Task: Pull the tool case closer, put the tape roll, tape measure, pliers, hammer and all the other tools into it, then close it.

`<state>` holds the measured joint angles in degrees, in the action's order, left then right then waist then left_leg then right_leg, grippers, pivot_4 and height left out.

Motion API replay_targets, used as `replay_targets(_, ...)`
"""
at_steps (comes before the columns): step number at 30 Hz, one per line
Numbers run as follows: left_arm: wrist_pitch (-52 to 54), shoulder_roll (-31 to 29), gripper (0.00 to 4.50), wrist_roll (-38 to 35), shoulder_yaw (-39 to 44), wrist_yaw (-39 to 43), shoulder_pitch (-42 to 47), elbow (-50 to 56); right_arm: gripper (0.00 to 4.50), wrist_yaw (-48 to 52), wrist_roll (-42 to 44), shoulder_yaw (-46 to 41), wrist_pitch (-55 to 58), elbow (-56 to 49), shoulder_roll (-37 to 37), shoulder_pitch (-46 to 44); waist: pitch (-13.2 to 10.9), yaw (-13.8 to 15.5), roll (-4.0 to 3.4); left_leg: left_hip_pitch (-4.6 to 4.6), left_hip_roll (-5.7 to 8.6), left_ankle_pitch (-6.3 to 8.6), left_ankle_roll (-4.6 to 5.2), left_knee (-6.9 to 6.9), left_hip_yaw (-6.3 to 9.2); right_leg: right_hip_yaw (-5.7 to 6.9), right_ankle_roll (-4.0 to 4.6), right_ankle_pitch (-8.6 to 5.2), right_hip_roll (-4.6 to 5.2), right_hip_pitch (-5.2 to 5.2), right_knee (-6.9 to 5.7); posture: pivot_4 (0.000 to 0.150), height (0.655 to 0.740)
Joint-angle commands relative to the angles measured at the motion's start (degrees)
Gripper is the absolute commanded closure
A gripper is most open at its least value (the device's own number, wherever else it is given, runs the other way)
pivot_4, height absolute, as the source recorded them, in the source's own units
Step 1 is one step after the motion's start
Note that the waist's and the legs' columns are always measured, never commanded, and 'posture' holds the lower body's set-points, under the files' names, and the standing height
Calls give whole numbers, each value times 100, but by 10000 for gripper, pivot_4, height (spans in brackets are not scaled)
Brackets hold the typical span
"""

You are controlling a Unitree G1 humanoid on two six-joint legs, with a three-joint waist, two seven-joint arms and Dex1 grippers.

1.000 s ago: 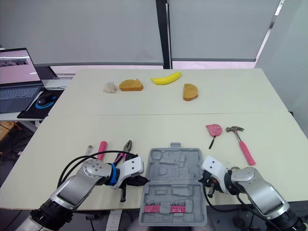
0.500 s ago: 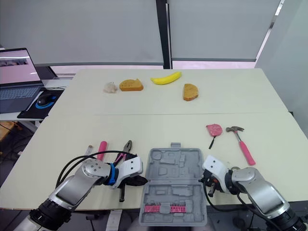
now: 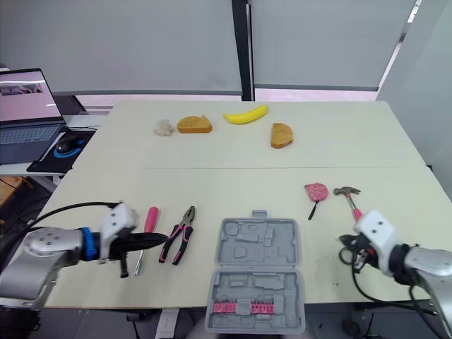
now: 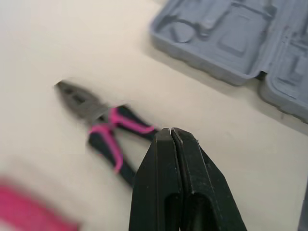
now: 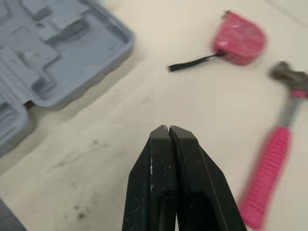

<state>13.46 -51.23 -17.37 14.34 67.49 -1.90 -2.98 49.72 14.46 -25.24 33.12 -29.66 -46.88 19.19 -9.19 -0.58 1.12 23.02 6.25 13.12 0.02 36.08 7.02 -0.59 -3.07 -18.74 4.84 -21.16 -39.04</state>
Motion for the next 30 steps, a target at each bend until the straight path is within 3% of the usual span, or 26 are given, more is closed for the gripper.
replay_targets(1,-139,-212,36630,-151,657,-54,-176,-461,45000,221,-25,-766,-528,81,-65,395,0,30,1,-2,-1,0,0,0,0,1,0,0,0,2,0,1500,7400)
replay_targets(5,-180,-341,23905,-390,1368,151,-698,-1000,36665,589,393,-1557,-526,-36,73,977,0,46,0,-5,-4,0,1,-1,-1,0,1,0,1,3,0,1500,7400)
replay_targets(13,-234,-133,0,-525,1815,81,-1470,-1041,18385,905,804,-2012,-354,-124,164,1611,2,61,3,-2,-6,3,4,-3,-5,-1,5,-3,8,3,5,1500,7400)
replay_targets(20,-300,-1,0,-576,1906,-74,-1680,-1088,318,1027,803,-2153,-449,133,98,1672,3,61,5,-2,-8,5,6,-3,-8,0,12,-7,9,3,7,1500,7400)
replay_targets(30,-382,94,0,-664,1803,-1,-1951,-496,318,1002,559,-1704,-705,337,-137,1348,7,65,13,-1,-12,7,8,-3,-15,-2,14,-9,10,2,8,1500,7400)
